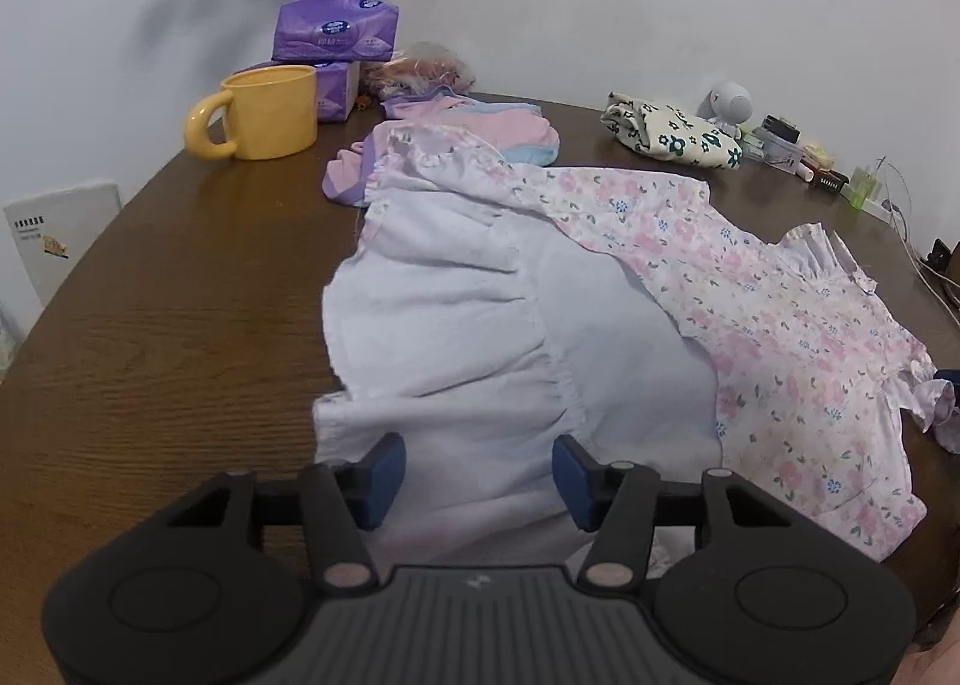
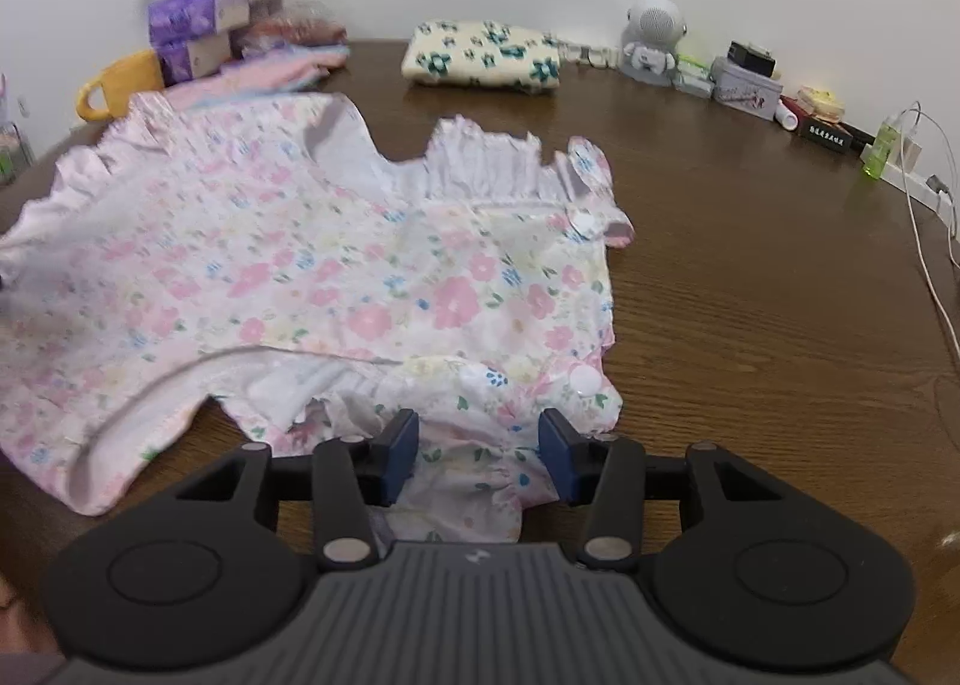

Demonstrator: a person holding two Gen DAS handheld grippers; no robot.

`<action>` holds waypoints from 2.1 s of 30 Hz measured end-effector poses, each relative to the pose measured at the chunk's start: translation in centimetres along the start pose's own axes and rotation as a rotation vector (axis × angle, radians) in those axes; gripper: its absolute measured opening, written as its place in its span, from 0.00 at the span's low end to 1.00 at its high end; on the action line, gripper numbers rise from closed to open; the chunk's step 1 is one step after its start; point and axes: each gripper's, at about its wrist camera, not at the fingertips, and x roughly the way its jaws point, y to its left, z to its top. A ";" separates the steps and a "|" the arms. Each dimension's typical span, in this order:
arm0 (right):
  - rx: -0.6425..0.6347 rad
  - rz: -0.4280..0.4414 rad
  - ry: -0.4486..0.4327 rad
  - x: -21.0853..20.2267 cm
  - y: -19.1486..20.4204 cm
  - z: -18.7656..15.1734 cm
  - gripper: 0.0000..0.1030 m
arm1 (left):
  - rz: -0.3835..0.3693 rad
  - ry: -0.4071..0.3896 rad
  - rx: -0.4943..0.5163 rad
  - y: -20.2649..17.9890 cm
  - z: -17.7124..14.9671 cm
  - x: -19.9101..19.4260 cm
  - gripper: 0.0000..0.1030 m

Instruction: Fold clothes

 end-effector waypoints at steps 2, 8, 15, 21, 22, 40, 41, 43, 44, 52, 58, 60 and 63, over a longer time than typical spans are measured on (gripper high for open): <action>0.024 0.027 -0.027 -0.4 -0.1 0.3 0.44 | -0.016 -0.032 -0.004 0.2 0.4 -0.5 0.52; 0.085 0.084 -0.071 -0.3 -0.4 0.9 0.44 | -0.004 -0.049 0.004 0.4 1.6 0.7 0.49; 0.120 0.095 -0.054 1.9 -0.6 0.5 0.44 | 0.036 -0.008 0.021 0.9 1.1 2.1 0.27; 0.110 0.074 -0.057 1.6 -0.5 0.6 0.43 | 0.079 -0.017 0.028 1.0 0.7 1.9 0.21; 0.108 0.070 -0.058 1.5 -0.5 0.6 0.43 | 0.084 -0.019 0.025 1.0 0.6 1.8 0.21; 0.077 0.144 -0.206 -5.0 2.5 0.6 0.80 | 0.001 -0.169 -0.010 -0.2 -0.5 -5.2 0.85; 0.078 0.148 -0.205 -5.4 3.0 0.4 0.84 | 0.000 -0.171 -0.013 -0.4 -0.9 -5.7 0.87; 0.082 0.144 -0.202 -6.0 3.8 -0.1 0.91 | 0.005 -0.173 -0.022 -0.7 -1.7 -6.5 0.90; 0.084 0.137 -0.199 -6.3 4.1 -0.4 0.96 | 0.009 -0.171 -0.032 -0.7 -2.0 -6.8 0.91; 0.172 0.098 -0.159 -7.3 6.4 -2.7 0.99 | 0.016 -0.099 -0.118 -2.1 -4.4 -7.7 0.91; 0.205 0.085 -0.152 -8.3 6.9 -3.8 1.00 | 0.023 -0.085 -0.075 -3.5 -5.0 -8.4 0.93; 0.215 0.081 -0.150 -8.6 7.1 -4.2 1.00 | 0.017 -0.079 -0.061 -3.7 -5.3 -8.6 0.93; 0.212 0.093 -0.144 -9.0 7.4 -4.6 1.00 | 0.012 -0.060 -0.044 -4.1 -5.7 -8.9 0.93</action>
